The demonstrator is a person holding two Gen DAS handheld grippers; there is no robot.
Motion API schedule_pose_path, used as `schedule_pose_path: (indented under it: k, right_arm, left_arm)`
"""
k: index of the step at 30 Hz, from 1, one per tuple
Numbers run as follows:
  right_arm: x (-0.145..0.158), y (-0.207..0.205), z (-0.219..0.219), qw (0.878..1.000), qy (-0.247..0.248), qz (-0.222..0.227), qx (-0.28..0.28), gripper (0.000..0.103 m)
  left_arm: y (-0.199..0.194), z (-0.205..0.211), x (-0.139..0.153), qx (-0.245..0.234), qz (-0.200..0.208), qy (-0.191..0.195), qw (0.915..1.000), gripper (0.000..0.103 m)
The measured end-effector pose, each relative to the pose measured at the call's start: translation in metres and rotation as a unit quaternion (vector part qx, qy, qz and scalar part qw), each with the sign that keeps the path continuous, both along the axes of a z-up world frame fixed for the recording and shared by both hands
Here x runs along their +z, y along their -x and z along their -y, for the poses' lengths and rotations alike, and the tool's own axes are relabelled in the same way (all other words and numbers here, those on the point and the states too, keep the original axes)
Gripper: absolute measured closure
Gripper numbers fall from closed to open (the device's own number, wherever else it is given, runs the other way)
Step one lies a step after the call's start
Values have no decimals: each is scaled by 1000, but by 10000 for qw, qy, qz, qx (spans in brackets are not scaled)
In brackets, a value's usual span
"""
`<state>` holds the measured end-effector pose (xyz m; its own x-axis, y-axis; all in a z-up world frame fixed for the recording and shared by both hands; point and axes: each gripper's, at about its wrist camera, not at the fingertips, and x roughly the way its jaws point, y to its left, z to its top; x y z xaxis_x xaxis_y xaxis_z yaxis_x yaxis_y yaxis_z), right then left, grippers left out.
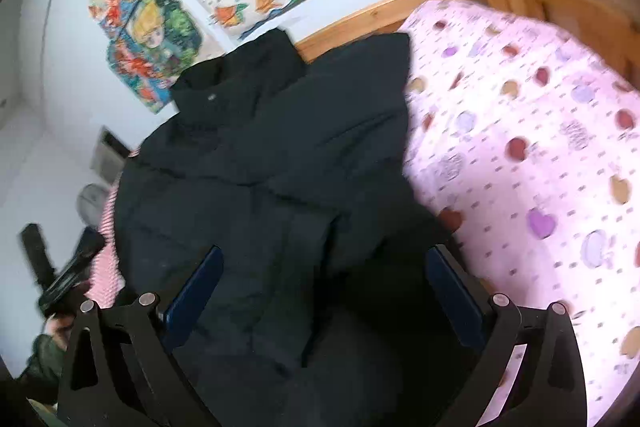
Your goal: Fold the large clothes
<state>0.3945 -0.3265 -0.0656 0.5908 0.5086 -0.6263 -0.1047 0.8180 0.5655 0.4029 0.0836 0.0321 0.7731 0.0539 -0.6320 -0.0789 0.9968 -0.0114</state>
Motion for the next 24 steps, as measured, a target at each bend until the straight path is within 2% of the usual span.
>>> schedule_pose_path:
  k: [2, 7, 9, 11, 12, 15, 16, 18, 20, 24]
  right_arm:
    - [-11, -3, -12, 9993, 225, -214, 189, 4]
    - [-22, -10, -37, 9956, 773, -444, 272, 21]
    - [-19, -10, -39, 9950, 892, -413, 183, 47]
    - [-16, -9, -36, 9934, 1064, -419, 31, 63]
    - [-15, -9, -34, 9932, 1091, -396, -1, 68]
    - [-10, -8, -24, 9944, 980, -394, -97, 68]
    - [-6, -6, -23, 9935, 1076, -352, -127, 68]
    - [2, 1, -23, 9918, 1264, -127, -108, 68]
    - [7, 5, -27, 9928, 1192, -65, 80, 68]
    - [-9, -4, -38, 9934, 925, -587, 353, 68]
  left_arm:
    - [-4, -10, -7, 204, -243, 10, 9995, 11]
    - [-13, -14, -25, 350, -726, -237, 9965, 11]
    - [-12, -14, -24, 335, -707, -184, 9968, 11]
    - [-9, -14, -21, 311, -629, -163, 9974, 11]
    - [-5, -16, -20, 299, -594, -178, 9976, 11]
    - [4, -14, -16, 272, -483, -341, 9979, 11]
    - [6, -14, -16, 271, -482, -381, 9977, 11]
    - [8, -13, -19, 289, -557, -461, 9970, 11]
    - [9, -12, -20, 276, -644, -491, 9963, 11]
    - [9, -11, -21, 305, -703, -603, 9952, 11]
